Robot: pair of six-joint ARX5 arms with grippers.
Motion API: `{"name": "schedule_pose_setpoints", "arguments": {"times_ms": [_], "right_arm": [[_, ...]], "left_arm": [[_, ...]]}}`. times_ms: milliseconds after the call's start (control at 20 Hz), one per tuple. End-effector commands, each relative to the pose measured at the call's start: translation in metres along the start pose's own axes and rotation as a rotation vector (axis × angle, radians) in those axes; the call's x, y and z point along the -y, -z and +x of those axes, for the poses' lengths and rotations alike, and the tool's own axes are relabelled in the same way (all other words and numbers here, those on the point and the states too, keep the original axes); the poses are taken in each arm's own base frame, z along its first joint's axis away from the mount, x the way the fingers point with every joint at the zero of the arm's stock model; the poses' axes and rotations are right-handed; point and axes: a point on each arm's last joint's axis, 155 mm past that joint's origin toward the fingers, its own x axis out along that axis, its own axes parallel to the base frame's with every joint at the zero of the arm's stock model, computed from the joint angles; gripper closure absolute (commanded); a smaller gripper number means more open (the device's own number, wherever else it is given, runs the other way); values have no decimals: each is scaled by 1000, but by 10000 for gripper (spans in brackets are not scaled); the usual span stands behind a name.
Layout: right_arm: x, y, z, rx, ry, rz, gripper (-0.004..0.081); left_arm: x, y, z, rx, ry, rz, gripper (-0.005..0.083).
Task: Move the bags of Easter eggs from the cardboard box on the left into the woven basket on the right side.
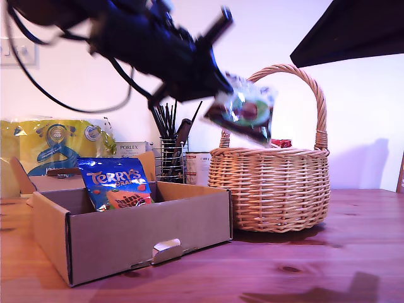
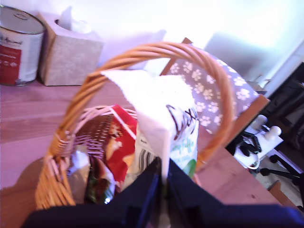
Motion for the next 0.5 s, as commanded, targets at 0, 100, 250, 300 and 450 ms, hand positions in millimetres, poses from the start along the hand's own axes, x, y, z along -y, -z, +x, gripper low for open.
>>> {"name": "schedule_pose_setpoints", "arguments": {"times_ms": [0, 100, 250, 300, 450], "right_arm": [[1, -8, -2, 21, 4, -11, 782], [1, -8, -2, 21, 4, -11, 782], [1, -8, -2, 21, 4, -11, 782], [1, -8, -2, 21, 4, -11, 782], [1, -8, -2, 21, 4, -11, 782]], "left_arm": [[2, -5, 12, 13, 13, -1, 795], [6, -9, 24, 7, 21, 0, 795], [8, -5, 40, -32, 25, -3, 795], [8, -2, 43, -45, 23, -6, 795], [12, 11, 49, -92, 30, -23, 795]]}}
